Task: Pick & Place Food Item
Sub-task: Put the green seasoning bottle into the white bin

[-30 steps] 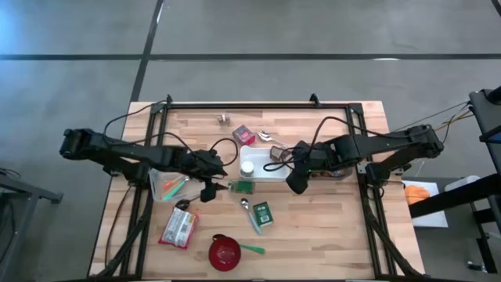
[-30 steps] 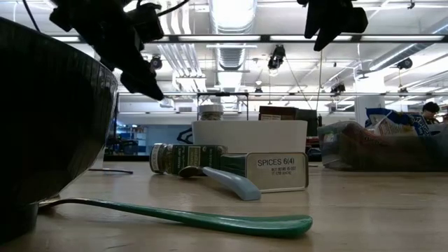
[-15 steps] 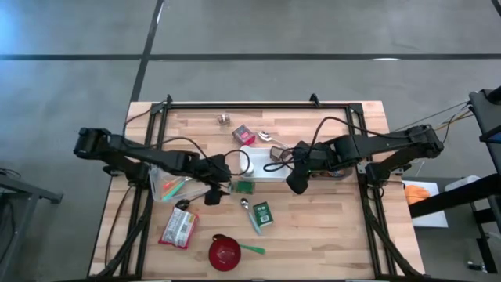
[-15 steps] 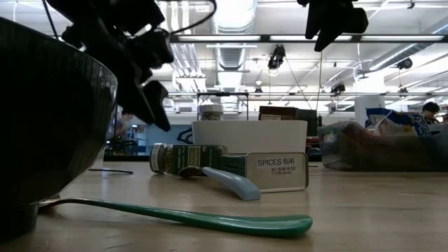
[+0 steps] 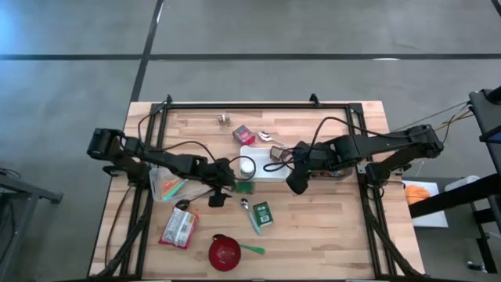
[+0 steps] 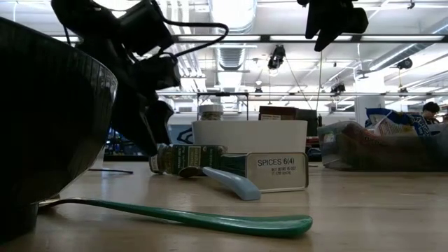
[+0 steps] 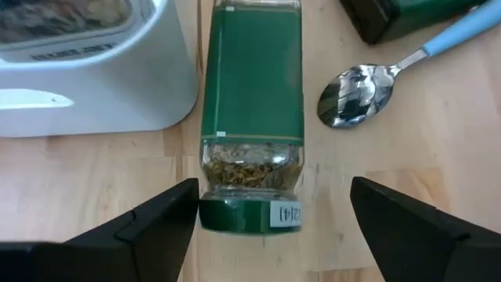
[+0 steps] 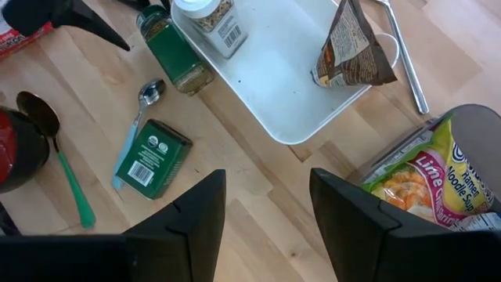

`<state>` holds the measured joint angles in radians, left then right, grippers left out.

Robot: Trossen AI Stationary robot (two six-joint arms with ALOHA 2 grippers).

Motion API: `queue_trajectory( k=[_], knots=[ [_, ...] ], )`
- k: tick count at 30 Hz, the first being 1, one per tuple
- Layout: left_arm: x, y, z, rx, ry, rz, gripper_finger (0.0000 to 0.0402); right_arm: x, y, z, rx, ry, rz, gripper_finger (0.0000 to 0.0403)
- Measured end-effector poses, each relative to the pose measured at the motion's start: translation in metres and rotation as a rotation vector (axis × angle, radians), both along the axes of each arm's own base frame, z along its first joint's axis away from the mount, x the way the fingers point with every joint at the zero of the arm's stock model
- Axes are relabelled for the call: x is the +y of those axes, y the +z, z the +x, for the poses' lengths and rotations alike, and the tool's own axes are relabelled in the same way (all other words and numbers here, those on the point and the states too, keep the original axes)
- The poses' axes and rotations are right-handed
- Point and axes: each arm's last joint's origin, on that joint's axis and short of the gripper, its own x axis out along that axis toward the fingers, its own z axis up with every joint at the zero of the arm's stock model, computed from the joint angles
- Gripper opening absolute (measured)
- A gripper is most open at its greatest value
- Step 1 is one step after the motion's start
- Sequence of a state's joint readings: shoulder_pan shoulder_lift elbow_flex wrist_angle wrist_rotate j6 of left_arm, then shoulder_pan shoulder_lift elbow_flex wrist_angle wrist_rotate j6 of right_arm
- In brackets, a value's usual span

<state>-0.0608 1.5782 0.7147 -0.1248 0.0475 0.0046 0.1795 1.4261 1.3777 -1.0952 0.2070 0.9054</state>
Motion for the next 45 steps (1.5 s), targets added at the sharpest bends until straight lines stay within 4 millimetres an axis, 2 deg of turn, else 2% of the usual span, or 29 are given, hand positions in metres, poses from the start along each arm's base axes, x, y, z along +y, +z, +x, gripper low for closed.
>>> queue_trajectory(
  k=[8,13,17,25,32,38,45],
  knots=[
    [0.000,-0.011,0.004,0.015,-0.020,0.018,0.0338,0.000,0.000,0.000,0.001,0.002,0.005,0.0184],
    [0.001,-0.011,0.004,0.012,-0.028,0.057,0.0334,0.000,0.000,0.000,0.000,0.002,0.005,0.0184],
    [0.001,-0.011,0.004,0.012,-0.041,0.068,0.0300,0.000,0.000,0.000,0.001,0.002,0.005,0.0184],
    [0.001,-0.011,0.004,0.013,-0.044,0.069,0.0189,0.000,0.000,0.000,0.001,0.002,0.005,0.0184],
    [0.001,-0.009,0.002,0.033,-0.012,0.044,0.0188,0.000,0.000,0.000,-0.002,0.016,-0.001,0.0184],
    [-0.001,0.013,0.000,0.078,0.033,-0.076,0.0188,0.004,0.004,0.008,-0.071,0.177,0.009,0.0184],
    [-0.005,0.060,-0.001,0.047,0.043,-0.232,0.0188,0.009,0.012,0.022,-0.225,0.470,-0.040,0.0184]
  ],
)
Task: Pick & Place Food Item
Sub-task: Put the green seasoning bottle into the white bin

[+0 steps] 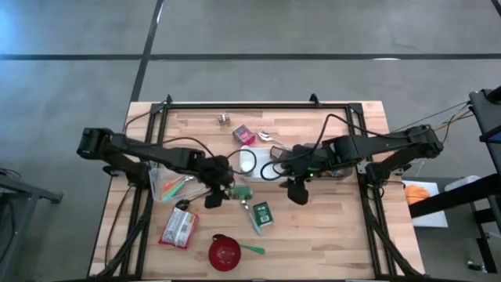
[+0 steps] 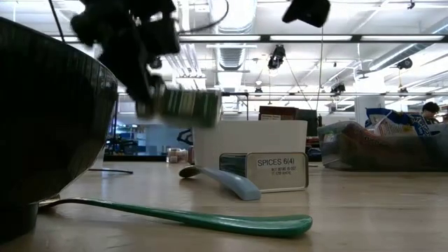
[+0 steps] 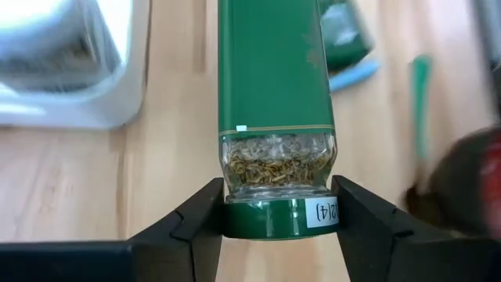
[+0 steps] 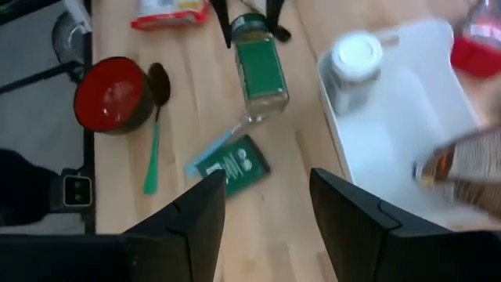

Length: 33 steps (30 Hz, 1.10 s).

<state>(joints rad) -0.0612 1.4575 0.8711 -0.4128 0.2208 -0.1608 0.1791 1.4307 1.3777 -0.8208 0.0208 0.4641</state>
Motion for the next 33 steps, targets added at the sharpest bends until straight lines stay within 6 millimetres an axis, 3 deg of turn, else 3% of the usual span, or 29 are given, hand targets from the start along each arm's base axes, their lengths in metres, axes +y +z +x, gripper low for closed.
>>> queue_trajectory(
  k=[6,12,23,33],
  knots=[
    [0.000,0.043,0.002,-0.120,0.068,-0.069,0.0188,0.001,0.000,0.006,-0.052,0.102,-0.081,0.0184],
    [-0.001,0.072,0.014,-0.187,0.098,-0.101,0.0188,0.003,-0.011,0.018,-0.037,0.149,-0.119,0.0203],
    [0.000,0.071,0.019,-0.139,0.133,-0.087,0.0188,0.008,-0.018,0.040,-0.040,0.263,-0.126,0.0336],
    [-0.001,0.075,0.024,-0.141,0.149,-0.108,0.0188,0.007,-0.019,0.064,-0.050,0.347,-0.210,0.0361]
  ],
)
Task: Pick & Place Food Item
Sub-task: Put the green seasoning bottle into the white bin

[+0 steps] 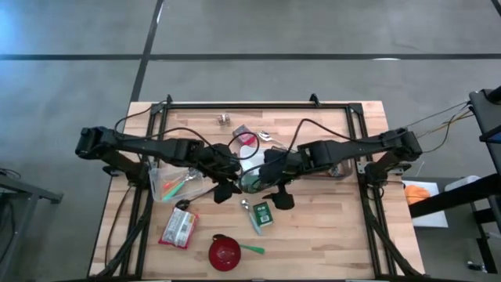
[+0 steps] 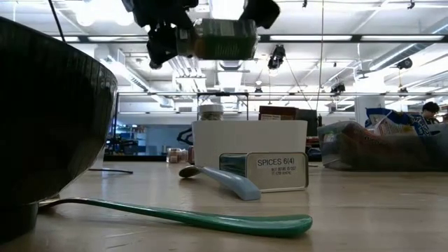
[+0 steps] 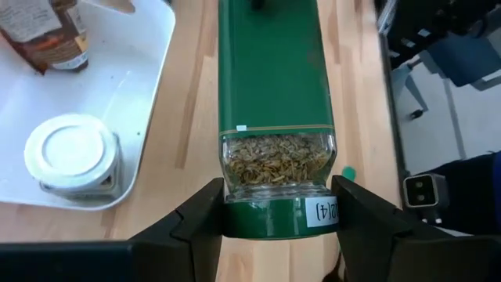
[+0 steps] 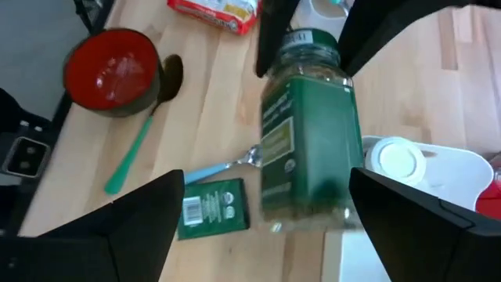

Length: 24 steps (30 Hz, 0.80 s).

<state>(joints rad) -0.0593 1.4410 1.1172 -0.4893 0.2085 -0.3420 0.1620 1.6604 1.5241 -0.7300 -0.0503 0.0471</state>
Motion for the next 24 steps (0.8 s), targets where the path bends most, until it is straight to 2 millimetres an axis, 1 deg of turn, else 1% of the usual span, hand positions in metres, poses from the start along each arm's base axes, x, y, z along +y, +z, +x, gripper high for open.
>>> queue_trajectory(
  k=[4,9,13,20,22,24],
  knots=[
    [0.000,0.006,0.001,-0.005,-0.001,-0.005,0.0188,-0.005,-0.004,0.007,0.033,-0.017,-0.004,0.0361],
    [-0.001,0.008,0.002,-0.021,-0.012,-0.009,0.0188,-0.011,-0.006,0.014,0.057,-0.042,-0.002,0.0361],
    [-0.002,0.007,0.001,-0.019,-0.018,-0.006,0.0188,-0.014,-0.005,0.013,0.056,-0.046,-0.002,0.0361],
    [-0.002,0.010,0.004,-0.059,-0.022,-0.007,0.0188,-0.016,-0.009,0.013,0.093,-0.039,0.021,0.0360],
    [-0.002,0.011,0.005,-0.071,-0.026,-0.014,0.0188,-0.015,-0.013,0.015,0.106,-0.041,0.027,0.0354],
    [-0.003,0.012,0.005,-0.078,-0.028,-0.017,0.0188,-0.015,-0.016,0.016,0.120,-0.044,0.031,0.0339]
  ],
)
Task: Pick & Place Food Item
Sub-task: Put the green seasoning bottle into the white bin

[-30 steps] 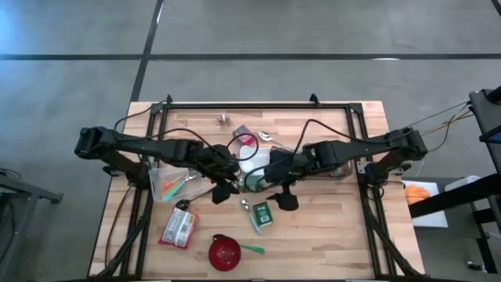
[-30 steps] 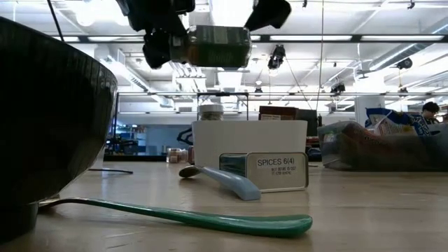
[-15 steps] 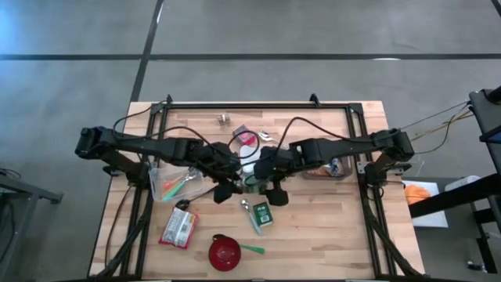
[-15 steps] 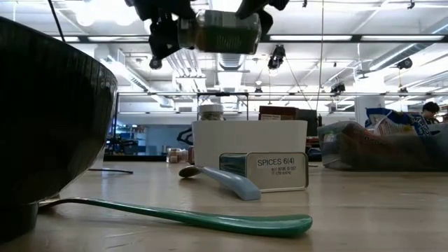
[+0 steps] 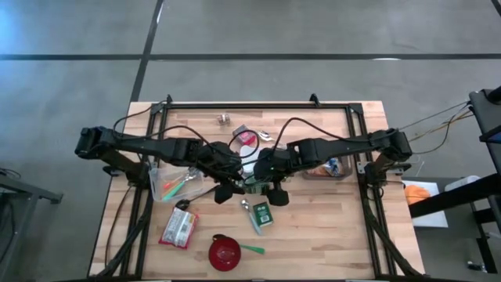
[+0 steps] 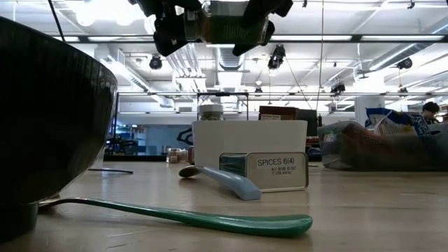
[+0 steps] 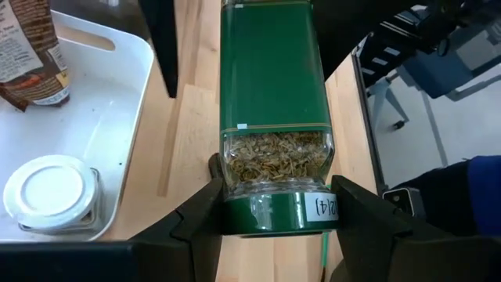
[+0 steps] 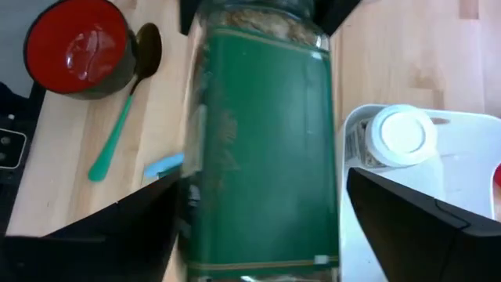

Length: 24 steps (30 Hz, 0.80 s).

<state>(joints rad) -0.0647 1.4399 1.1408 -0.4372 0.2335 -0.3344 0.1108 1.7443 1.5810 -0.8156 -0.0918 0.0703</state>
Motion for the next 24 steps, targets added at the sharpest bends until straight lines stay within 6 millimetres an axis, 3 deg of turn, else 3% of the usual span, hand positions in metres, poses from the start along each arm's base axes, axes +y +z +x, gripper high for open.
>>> queue_trajectory(
  k=[8,12,15,24],
  knots=[
    [-0.0002,0.0000,-0.0001,0.002,-0.001,-0.004,0.0188,0.0015,-0.0018,0.0011,0.012,0.007,0.047,0.0234],
    [-0.0003,0.0002,-0.0001,-0.002,-0.002,0.005,0.0188,0.0015,0.0002,0.0004,0.011,0.011,0.075,0.0205],
    [-0.0005,0.0005,-0.0001,-0.001,-0.003,-0.006,0.0188,0.0017,0.0018,0.0005,0.010,0.027,0.097,0.0213],
    [-0.0005,-0.0003,-0.0008,0.010,-0.003,-0.006,0.0188,0.0026,0.0045,0.0003,0.001,0.033,0.126,0.0288]
  ],
)
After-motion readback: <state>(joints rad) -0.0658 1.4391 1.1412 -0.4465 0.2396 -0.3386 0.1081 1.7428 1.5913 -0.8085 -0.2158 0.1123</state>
